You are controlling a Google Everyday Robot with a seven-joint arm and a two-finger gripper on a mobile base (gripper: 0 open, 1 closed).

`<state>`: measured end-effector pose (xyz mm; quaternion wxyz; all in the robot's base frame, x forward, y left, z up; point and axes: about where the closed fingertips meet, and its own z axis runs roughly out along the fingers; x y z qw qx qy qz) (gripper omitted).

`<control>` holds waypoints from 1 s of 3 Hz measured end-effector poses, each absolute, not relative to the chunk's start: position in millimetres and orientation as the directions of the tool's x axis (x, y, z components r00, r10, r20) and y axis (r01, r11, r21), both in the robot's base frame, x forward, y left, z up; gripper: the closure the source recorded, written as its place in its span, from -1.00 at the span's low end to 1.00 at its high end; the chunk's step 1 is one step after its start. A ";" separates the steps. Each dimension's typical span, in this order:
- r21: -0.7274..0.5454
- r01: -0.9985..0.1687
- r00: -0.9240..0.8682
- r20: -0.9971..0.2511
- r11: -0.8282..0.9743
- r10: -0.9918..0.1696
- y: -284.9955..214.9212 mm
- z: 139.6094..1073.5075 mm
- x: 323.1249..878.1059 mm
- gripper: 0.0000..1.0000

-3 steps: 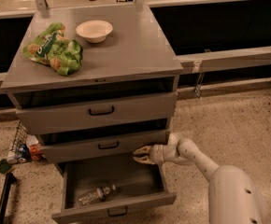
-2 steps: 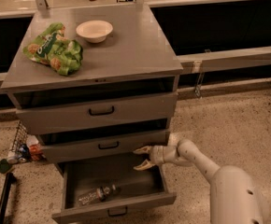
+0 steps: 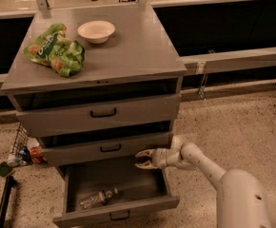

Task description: Pick water bottle from bottom drawer and place on counter

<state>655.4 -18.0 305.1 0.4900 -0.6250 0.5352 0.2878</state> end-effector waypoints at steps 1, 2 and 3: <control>-0.288 -0.947 0.224 -0.909 0.143 -0.352 -31.4 326.0 617.1 0.76; -0.326 -0.862 0.208 -0.926 0.389 -0.314 -60.0 397.7 607.2 0.95; -0.315 -0.856 0.182 -0.925 0.409 -0.333 -71.0 387.1 596.6 0.50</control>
Offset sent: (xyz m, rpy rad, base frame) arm -0.3051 -0.0805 0.0912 0.3294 0.1449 -0.4814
